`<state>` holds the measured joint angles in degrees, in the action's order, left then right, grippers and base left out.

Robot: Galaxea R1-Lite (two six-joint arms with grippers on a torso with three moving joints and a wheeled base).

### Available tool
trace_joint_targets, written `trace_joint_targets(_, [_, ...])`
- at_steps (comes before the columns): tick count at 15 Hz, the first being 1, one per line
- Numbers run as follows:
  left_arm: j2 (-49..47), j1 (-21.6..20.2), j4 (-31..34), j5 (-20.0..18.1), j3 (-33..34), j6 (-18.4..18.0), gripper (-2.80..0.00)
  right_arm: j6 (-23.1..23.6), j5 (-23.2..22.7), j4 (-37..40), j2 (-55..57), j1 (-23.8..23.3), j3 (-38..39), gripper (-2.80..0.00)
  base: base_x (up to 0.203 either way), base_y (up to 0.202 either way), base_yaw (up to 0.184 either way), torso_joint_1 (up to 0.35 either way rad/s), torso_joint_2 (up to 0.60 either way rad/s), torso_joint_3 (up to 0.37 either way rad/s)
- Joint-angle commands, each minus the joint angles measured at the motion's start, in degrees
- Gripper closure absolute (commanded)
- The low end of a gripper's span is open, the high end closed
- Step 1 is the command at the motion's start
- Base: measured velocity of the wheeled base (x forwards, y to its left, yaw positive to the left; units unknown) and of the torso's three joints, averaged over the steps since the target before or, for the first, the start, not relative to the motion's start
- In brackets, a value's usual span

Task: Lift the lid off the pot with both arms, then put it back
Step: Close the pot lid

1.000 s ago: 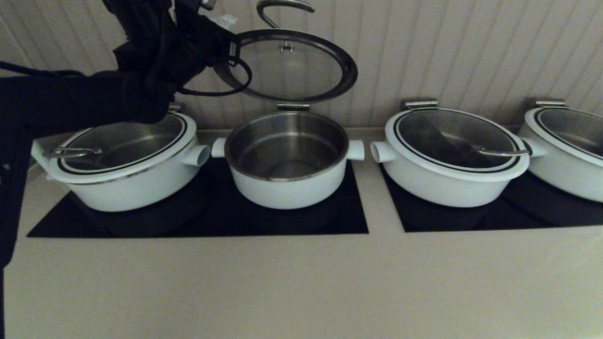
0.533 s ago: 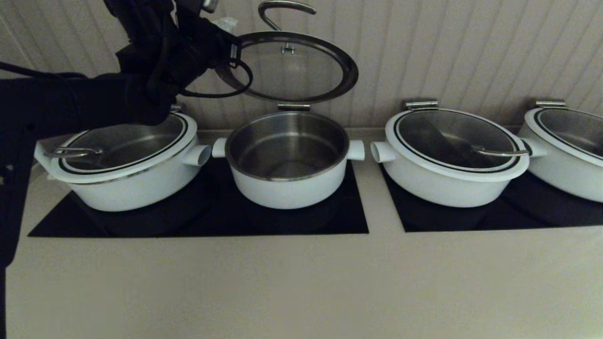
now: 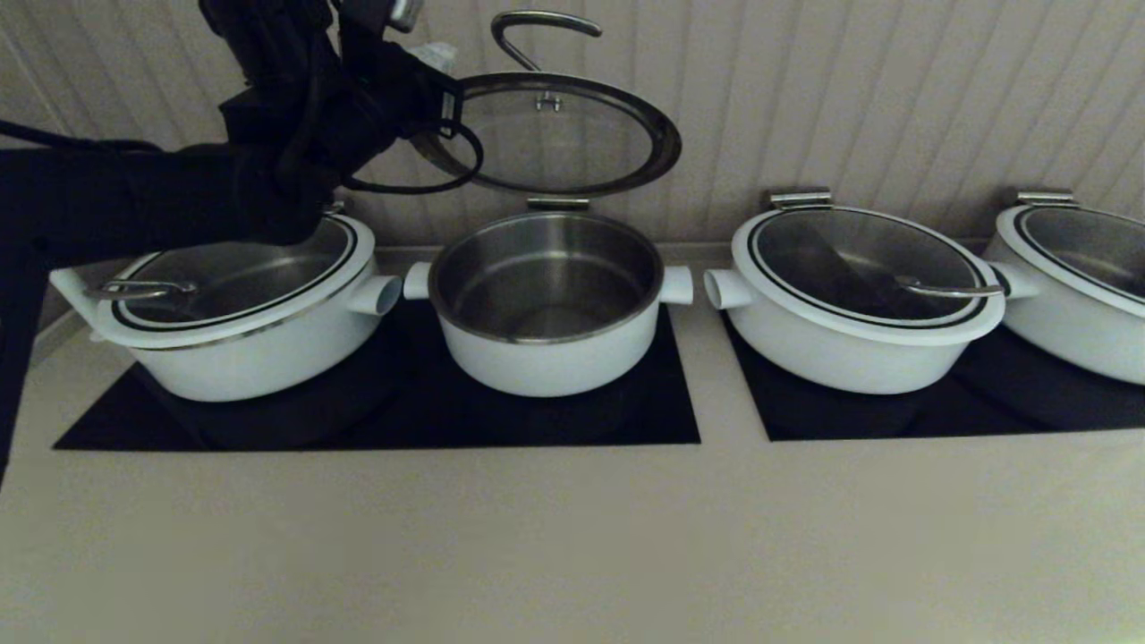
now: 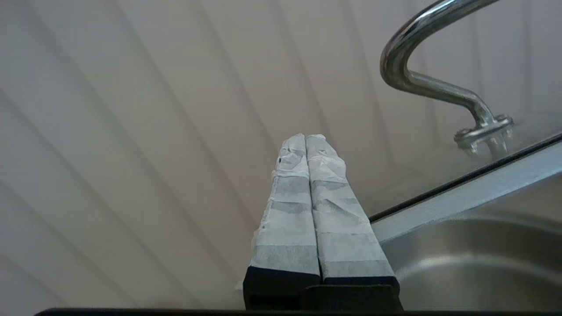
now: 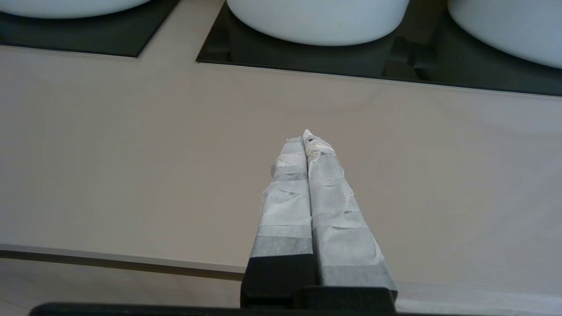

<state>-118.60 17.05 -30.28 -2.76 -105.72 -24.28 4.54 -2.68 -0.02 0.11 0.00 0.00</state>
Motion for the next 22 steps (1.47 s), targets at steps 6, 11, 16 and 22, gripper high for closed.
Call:
trace_joint_targets(6, [5.15,0.10,-0.56,-0.06,9.32,-0.85,0.00,0.03,-0.04,0.00,-0.02,0.00,0.00,0.00,0.000,0.000,0.000,0.000,0.00,0.000])
trace_joint_targets(11, [6.63,0.89,-3.14,-0.03,14.64,-0.85,0.00,0.03,-0.12,0.02,-0.02,0.00,0.00,0.00,0.000,0.000,0.000,0.000,0.00,0.000])
trace_joint_targets(16, [7.76,1.23,-5.01,0.03,18.46,-0.83,0.00,0.03,-0.04,-0.06,-0.02,0.00,0.00,0.00,0.000,0.000,0.000,0.000,0.00,0.000])
trace_joint_targets(22, [9.69,1.75,-6.98,0.03,23.46,-0.77,0.00,0.03,-0.05,0.01,-0.02,0.00,0.00,0.00,0.000,0.000,0.000,0.000,0.00,0.000])
